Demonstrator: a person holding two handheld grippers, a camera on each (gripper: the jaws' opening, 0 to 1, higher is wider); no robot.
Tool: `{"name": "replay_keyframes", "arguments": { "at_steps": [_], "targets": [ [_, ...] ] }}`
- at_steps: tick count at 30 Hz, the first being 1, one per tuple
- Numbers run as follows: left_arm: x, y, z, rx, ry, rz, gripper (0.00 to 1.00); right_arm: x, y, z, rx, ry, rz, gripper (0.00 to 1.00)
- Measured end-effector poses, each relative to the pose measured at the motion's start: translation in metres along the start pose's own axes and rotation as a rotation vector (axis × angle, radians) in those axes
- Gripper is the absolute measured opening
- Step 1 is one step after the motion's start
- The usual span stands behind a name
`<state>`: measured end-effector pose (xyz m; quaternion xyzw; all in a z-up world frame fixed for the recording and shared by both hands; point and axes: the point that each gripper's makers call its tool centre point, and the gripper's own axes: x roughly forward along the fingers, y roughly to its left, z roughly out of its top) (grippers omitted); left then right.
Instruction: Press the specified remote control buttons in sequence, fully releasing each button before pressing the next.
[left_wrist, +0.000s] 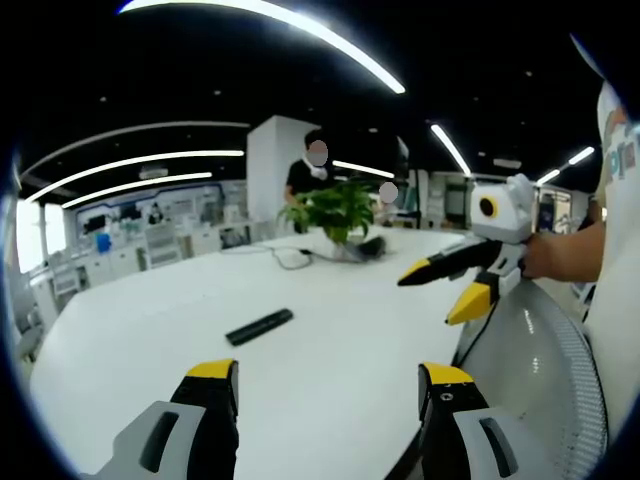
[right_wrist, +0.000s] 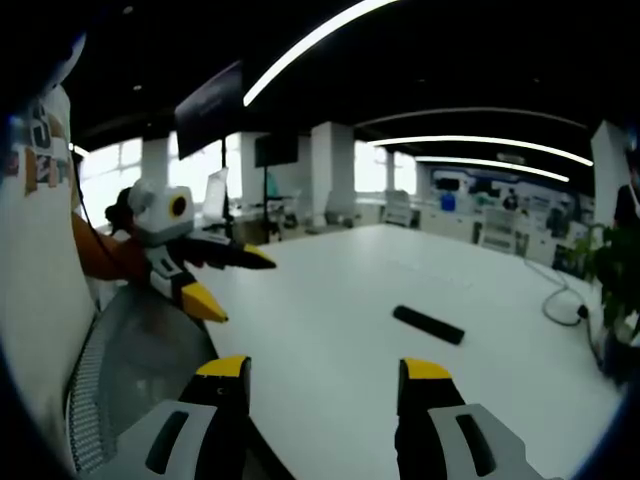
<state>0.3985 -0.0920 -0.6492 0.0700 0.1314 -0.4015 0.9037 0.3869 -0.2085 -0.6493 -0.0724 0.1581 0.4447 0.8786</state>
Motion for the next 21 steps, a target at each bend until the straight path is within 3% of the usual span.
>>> {"name": "replay_keyframes", "arguments": {
  "at_steps": [21],
  "targets": [
    [-0.0012, -0.0015, 0.0018, 0.006, -0.011, -0.005, 0.75, 0.0011, 0.0008, -0.0041, -0.005, 0.024, -0.003, 0.57]
  ]
}}
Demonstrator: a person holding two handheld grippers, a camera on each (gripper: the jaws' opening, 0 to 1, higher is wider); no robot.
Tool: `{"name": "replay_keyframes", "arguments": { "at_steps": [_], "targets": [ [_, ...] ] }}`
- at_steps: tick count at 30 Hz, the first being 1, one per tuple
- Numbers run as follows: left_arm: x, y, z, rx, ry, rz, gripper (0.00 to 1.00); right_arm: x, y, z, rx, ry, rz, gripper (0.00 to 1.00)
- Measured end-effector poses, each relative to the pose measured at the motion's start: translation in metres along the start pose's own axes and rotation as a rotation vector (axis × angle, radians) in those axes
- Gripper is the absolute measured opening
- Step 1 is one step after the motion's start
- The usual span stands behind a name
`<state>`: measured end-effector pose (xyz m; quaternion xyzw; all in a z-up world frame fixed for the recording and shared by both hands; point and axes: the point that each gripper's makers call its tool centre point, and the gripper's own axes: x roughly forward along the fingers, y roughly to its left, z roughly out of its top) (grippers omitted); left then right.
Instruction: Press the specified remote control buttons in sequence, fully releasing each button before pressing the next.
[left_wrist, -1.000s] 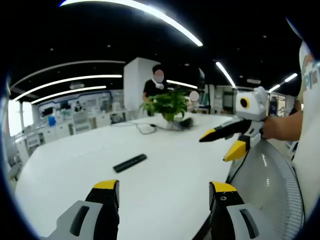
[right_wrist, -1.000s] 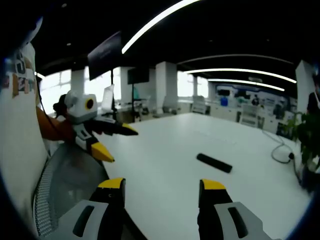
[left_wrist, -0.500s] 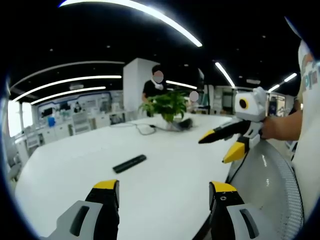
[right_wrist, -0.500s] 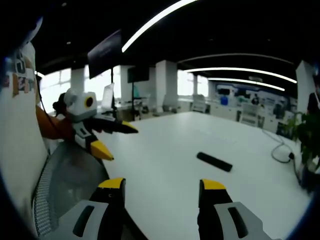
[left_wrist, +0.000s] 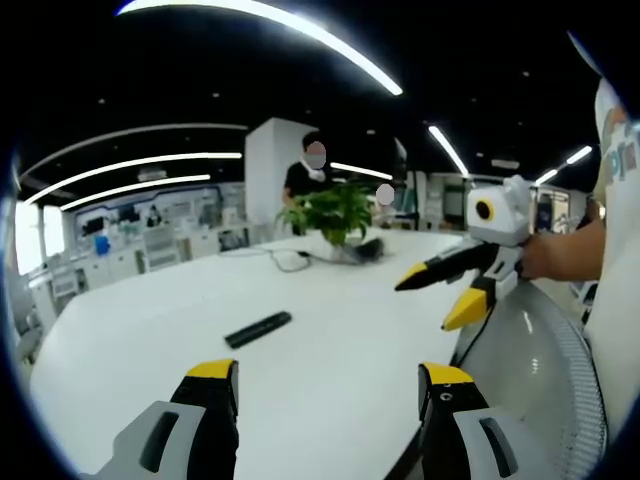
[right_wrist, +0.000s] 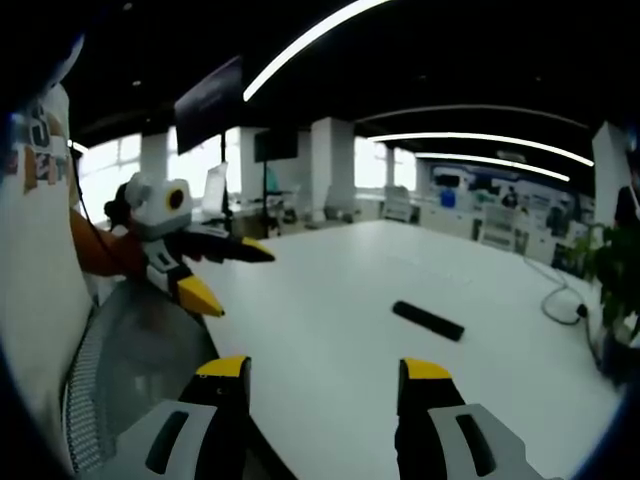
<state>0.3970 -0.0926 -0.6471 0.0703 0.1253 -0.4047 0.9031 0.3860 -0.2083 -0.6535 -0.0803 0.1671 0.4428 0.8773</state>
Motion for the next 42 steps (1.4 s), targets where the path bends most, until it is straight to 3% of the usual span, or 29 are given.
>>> {"name": "replay_keyframes", "arguments": {
  "at_steps": [18, 30, 42],
  "targets": [
    [0.001, -0.004, 0.001, 0.002, 0.0, -0.019, 0.75, -0.001, -0.005, 0.0, -0.006, -0.003, -0.032, 0.57],
    [0.0, 0.001, 0.001, -0.008, 0.0, 0.007, 0.75, 0.0, -0.002, -0.001, -0.005, 0.003, -0.006, 0.57],
    [0.002, 0.012, 0.001, -0.086, 0.007, 0.021, 0.75, -0.001, -0.005, 0.003, 0.029, -0.009, 0.02, 0.58]
  ]
}}
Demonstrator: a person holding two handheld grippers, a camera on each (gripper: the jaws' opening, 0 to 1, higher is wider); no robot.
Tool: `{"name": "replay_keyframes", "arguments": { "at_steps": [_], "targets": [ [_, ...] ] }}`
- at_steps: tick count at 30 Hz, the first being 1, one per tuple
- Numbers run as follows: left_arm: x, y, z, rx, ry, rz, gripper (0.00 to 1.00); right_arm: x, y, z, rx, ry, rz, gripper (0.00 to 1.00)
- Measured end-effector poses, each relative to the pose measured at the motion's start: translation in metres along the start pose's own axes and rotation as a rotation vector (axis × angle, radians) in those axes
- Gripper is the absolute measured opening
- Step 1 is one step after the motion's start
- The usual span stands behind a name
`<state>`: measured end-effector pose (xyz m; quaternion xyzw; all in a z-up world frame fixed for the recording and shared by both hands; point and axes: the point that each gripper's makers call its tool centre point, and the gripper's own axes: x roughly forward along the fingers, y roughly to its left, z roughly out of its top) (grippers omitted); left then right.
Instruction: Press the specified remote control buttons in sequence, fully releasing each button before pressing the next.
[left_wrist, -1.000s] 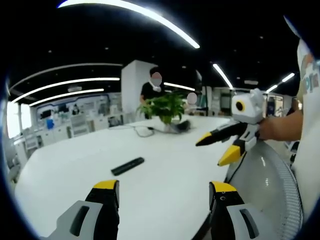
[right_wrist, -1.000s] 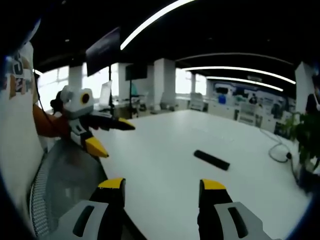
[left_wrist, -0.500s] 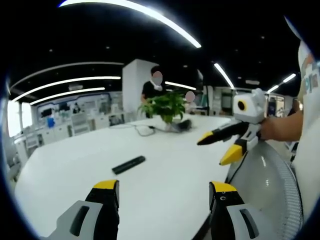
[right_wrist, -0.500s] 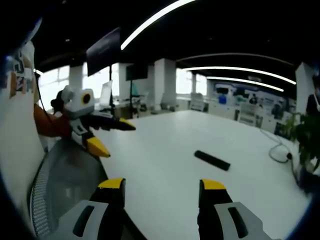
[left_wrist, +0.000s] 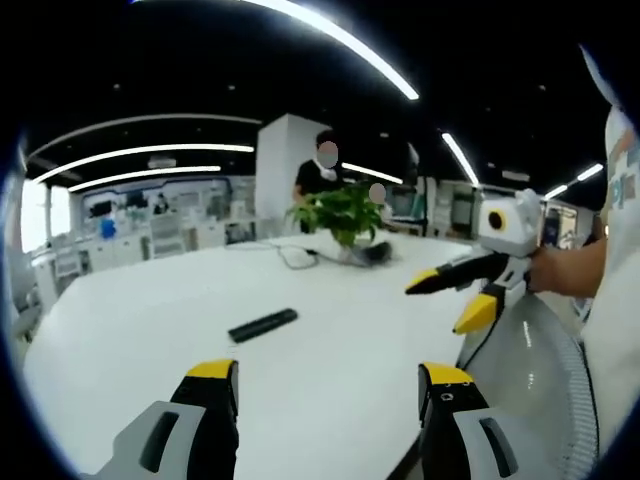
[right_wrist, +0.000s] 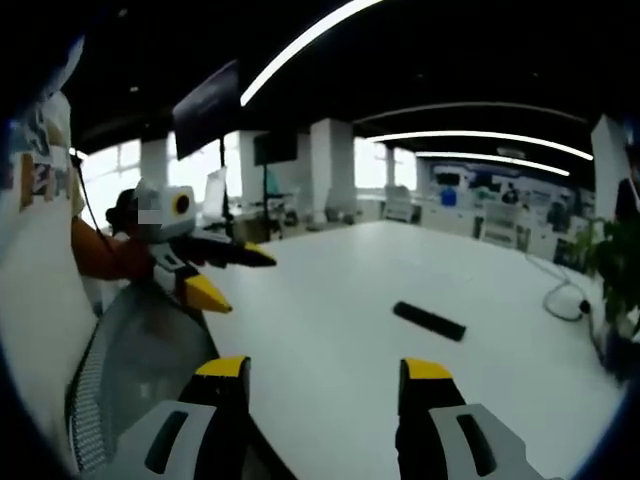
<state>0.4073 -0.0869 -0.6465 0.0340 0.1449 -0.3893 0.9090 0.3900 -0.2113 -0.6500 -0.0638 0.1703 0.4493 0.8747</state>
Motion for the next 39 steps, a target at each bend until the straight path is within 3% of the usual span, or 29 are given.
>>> {"name": "replay_keyframes", "arguments": {
  "at_steps": [10, 39],
  "targets": [
    [0.002, 0.006, 0.0, -0.079, 0.005, 0.001, 0.75, 0.001, -0.011, 0.004, 0.056, -0.024, 0.025, 0.58],
    [0.044, 0.044, 0.02, -0.009, 0.026, -0.016, 0.75, 0.023, -0.068, 0.013, 0.039, -0.017, 0.035, 0.59]
  ]
}}
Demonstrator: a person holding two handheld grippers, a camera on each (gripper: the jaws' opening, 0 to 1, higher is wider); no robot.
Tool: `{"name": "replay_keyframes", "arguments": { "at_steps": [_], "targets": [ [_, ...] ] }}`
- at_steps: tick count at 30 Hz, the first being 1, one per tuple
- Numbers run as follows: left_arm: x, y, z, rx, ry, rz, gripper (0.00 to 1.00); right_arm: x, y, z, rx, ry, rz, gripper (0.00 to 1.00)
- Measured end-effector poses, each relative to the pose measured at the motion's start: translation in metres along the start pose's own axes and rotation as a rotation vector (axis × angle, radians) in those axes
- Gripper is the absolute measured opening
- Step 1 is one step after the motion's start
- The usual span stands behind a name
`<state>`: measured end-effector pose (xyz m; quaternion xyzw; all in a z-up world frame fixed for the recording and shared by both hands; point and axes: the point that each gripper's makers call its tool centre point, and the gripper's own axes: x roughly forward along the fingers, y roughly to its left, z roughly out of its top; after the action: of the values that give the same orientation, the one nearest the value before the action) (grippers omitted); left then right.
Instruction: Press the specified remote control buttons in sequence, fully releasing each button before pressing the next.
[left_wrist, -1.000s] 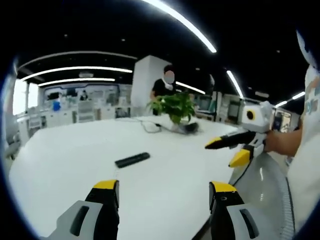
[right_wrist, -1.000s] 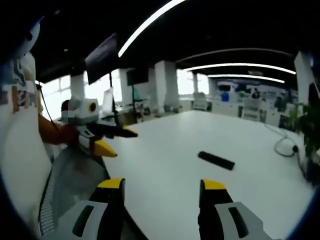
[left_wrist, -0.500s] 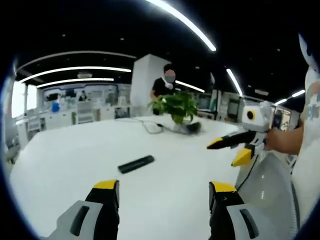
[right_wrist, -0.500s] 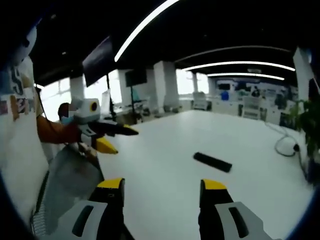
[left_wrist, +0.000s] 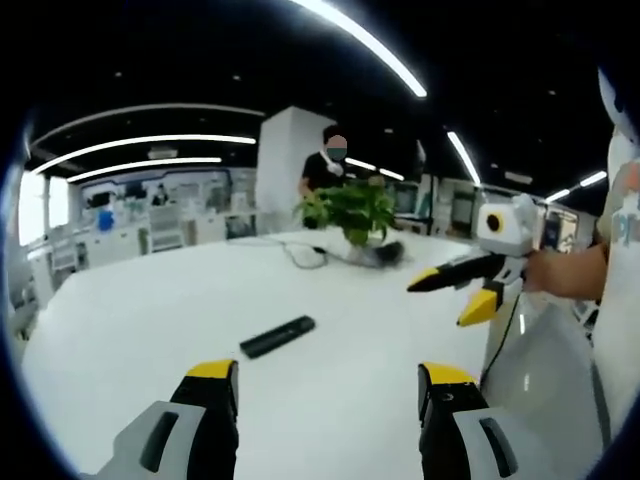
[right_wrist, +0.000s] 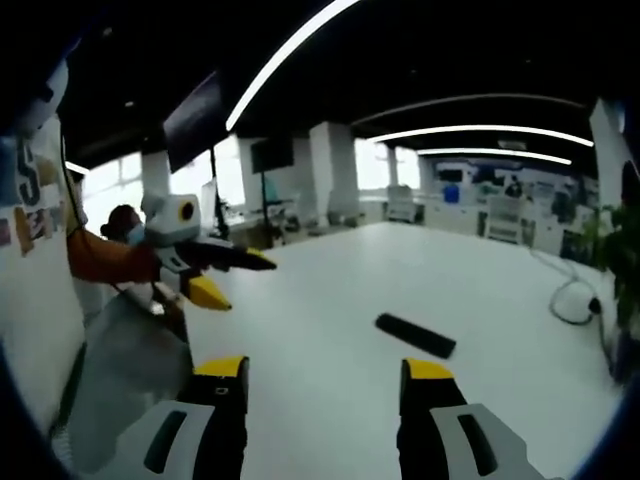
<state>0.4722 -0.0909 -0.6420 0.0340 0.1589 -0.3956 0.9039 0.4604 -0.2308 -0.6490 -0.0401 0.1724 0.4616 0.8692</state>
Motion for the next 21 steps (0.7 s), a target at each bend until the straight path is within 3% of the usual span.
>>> {"name": "replay_keyframes", "arguments": {
  "at_steps": [21],
  "targets": [
    [0.029, 0.03, 0.003, 0.02, 0.031, -0.032, 0.76, 0.021, -0.03, 0.016, -0.052, 0.023, -0.007, 0.6]
  ]
}}
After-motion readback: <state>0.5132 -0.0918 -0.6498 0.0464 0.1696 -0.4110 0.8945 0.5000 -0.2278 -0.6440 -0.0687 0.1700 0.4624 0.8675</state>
